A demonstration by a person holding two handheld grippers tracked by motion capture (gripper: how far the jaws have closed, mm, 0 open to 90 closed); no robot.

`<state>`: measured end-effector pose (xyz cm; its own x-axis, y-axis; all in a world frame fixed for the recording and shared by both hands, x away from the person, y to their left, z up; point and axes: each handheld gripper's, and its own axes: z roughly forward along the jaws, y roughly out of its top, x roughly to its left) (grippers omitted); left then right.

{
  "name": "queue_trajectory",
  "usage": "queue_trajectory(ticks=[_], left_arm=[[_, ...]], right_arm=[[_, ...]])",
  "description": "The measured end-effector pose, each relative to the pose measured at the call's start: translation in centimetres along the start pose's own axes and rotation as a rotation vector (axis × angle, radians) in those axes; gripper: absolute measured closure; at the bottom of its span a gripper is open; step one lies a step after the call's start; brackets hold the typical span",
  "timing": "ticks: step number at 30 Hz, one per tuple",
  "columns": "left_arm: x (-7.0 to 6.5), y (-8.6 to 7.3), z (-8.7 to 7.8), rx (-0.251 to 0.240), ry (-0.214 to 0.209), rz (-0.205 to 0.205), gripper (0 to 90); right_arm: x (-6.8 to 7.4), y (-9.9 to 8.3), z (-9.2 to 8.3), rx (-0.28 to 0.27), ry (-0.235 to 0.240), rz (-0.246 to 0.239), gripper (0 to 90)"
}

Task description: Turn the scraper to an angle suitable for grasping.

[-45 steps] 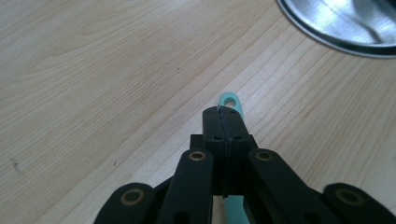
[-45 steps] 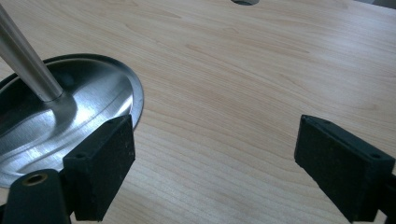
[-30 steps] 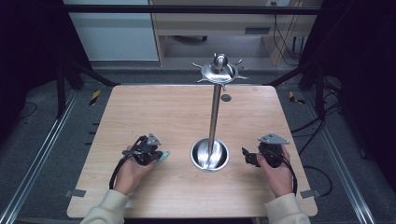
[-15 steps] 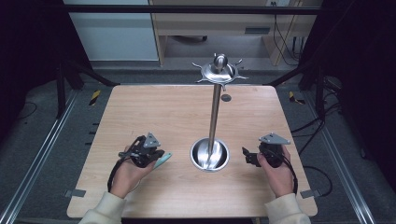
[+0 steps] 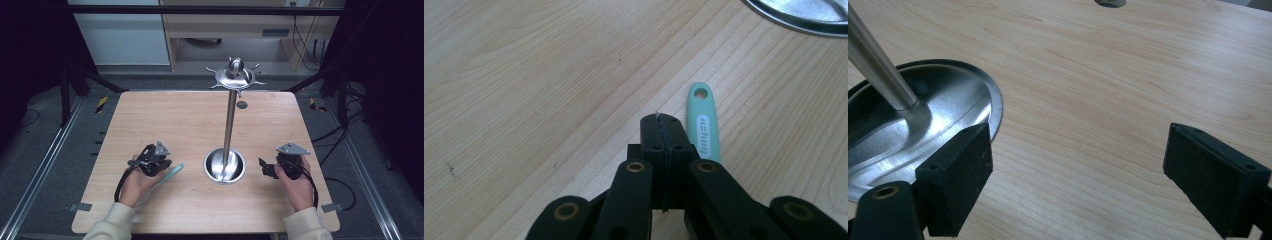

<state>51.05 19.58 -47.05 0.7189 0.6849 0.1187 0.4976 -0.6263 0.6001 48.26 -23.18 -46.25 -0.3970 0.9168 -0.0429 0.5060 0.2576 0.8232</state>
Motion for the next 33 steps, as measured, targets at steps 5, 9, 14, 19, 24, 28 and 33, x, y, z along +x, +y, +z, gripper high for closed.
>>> queue_trajectory(ticks=[5, 9, 14, 19, 24, 28, 33], left_arm=[[-0.2, -0.1, 0.4, 0.016, -0.008, 0.006, 90.0], [-0.3, -0.3, 0.8, 0.028, -0.011, 0.009, 90.0], [-0.8, -0.2, 1.0, 0.045, -0.028, 0.029, 90.0], [-1.8, -0.1, 0.8, 0.056, -0.074, 0.060, 90.0], [-3.1, 0.2, 0.5, 0.069, -0.101, 0.113, 90.0], [-3.6, 0.8, -0.1, 0.068, -0.088, 0.139, 90.0], [-4.1, 1.4, -0.5, 0.084, -0.087, 0.171, 88.9]], right_arm=[[0.0, 0.0, -0.1, -0.001, 0.001, -0.001, 12.6], [0.0, 0.0, 0.0, 0.000, 0.001, 0.002, 12.6], [0.0, 0.0, -0.1, -0.002, -0.001, -0.002, 12.6], [-0.1, 0.0, -0.1, -0.003, -0.001, -0.002, 12.6], [-0.1, 0.0, -0.1, -0.001, 0.004, 0.002, 12.6], [0.0, 0.0, -0.1, -0.003, 0.000, -0.005, 12.6], [-0.1, -0.1, -0.2, -0.001, -0.002, 0.010, 12.6]])
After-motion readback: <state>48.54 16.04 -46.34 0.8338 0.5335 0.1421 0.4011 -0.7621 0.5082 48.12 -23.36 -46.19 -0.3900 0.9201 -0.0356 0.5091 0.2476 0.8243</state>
